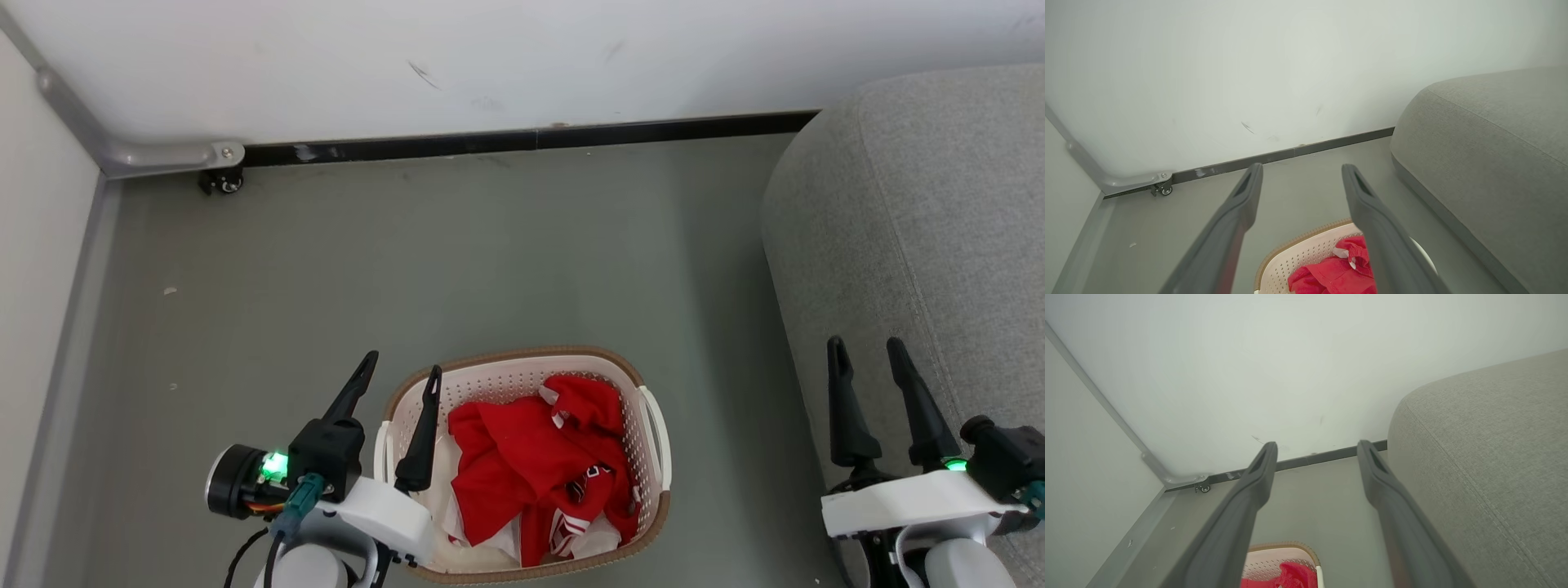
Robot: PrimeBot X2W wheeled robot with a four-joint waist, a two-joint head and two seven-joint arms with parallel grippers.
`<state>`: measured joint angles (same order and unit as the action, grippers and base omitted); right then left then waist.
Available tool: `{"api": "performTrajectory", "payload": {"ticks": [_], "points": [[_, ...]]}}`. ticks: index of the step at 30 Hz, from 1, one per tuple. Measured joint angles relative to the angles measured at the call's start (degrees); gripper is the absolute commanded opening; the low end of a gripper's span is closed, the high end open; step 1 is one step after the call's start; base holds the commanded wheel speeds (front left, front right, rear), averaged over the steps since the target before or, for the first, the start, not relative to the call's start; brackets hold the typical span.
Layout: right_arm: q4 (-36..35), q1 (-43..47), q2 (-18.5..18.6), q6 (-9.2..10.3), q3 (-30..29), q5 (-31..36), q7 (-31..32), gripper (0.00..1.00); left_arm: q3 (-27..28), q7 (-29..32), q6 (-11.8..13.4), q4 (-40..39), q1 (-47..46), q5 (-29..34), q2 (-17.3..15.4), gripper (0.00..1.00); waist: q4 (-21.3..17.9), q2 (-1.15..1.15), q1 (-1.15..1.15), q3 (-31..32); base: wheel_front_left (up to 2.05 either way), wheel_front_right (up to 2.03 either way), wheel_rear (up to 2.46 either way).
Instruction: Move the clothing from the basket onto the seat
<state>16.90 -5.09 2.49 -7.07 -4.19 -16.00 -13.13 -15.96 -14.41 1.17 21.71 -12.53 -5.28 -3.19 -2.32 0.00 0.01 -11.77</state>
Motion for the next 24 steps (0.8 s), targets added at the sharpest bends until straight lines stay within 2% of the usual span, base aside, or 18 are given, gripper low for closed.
{"api": "performTrajectory", "payload": {"ticks": [24], "points": [[-4.5, -7.6, 0.0, 0.0, -0.5, -1.3, -0.6, 1.0, -3.3, 0.3, -1.8, 9.9, -11.4, 3.5, 0.1, 1.0, -5.0, 0.0, 0.0, -13.9, 0.0, 0.0, 0.0]]}}
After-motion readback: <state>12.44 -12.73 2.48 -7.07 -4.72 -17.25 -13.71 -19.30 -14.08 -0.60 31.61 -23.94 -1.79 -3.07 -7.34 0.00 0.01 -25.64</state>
